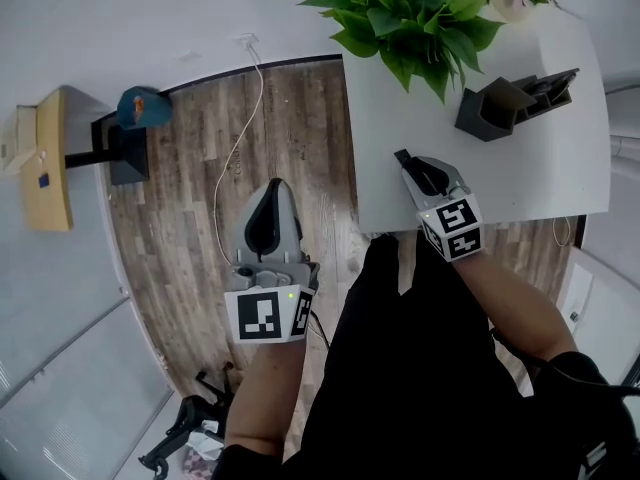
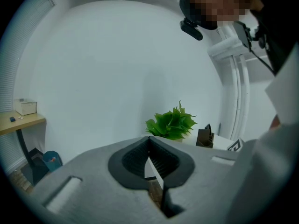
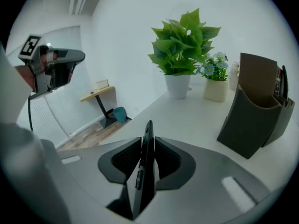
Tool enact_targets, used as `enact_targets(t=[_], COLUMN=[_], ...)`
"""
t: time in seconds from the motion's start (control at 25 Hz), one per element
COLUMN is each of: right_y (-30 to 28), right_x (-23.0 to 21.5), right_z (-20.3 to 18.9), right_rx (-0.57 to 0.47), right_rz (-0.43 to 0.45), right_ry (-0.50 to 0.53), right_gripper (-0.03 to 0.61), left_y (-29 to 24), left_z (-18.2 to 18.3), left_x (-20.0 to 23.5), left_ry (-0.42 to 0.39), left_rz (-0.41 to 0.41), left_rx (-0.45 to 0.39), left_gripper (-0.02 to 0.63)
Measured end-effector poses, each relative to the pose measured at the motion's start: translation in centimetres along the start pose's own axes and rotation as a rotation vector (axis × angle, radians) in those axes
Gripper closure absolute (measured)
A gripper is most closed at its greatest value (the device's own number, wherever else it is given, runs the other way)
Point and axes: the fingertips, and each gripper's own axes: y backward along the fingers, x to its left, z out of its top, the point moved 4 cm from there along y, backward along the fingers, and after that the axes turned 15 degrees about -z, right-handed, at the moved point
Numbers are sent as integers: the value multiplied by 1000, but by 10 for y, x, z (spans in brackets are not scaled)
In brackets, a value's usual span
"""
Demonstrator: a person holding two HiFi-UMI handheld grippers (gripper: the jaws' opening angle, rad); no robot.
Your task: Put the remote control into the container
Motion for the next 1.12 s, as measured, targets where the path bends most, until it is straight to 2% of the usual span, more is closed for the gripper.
enact_targets(t=[0.2,0.36,0.92,1.12], right_y=[23,41,107,122], right_x=[-20,-37,-122,-150], right_z=[19,36,86,108], right_rx=[-106,-200,-365,-425], right_rz=[0,-5,-101,-97], right_ry=[-65,-75,-105,-95], right_gripper=[492,492,495,495], left_y=[-13,-28,-88,-109], left_z=[10,21,74,95], left_x=[-9,-20,-78,-101], left_ry=[-11,-21,-63,-79], left_rz=[-30,-61,-167,-183], left_rx=[-15,-32,-107,-132], left_gripper=[614,614,614,614])
